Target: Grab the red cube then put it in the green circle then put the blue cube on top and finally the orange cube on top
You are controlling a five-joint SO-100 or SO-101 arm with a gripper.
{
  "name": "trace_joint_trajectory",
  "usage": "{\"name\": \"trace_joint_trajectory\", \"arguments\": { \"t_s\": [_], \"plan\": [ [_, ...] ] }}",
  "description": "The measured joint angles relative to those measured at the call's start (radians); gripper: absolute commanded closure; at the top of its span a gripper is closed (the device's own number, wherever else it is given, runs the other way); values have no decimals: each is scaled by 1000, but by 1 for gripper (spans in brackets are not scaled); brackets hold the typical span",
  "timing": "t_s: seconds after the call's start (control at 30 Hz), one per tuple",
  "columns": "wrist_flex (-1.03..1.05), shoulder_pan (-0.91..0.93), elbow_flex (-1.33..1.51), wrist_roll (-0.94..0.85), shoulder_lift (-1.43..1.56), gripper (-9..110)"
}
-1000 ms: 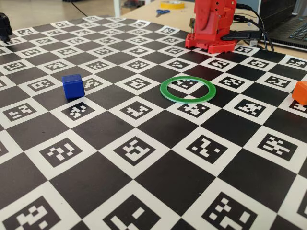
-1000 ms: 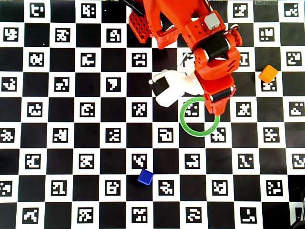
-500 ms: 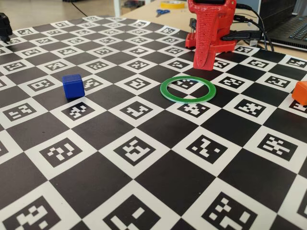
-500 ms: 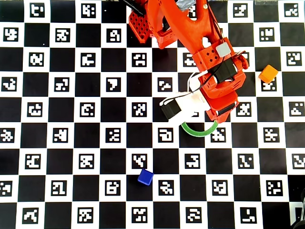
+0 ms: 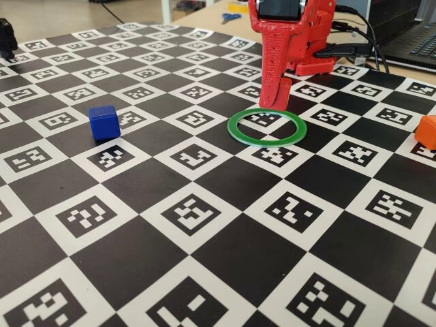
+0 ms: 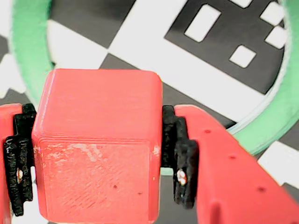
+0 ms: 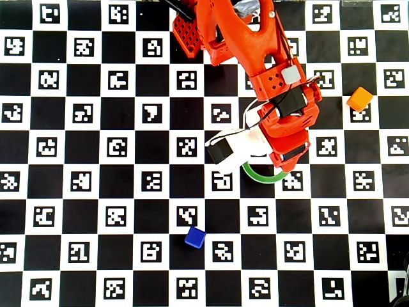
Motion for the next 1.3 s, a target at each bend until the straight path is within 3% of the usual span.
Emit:
{"name": "trace_joint_trajectory", "arguments": {
  "t_s": [1.13, 1.3],
  "plan": [
    [-100, 14, 81, -9, -97, 97],
    [-101, 14, 81, -9, -97, 93]
  ]
}}
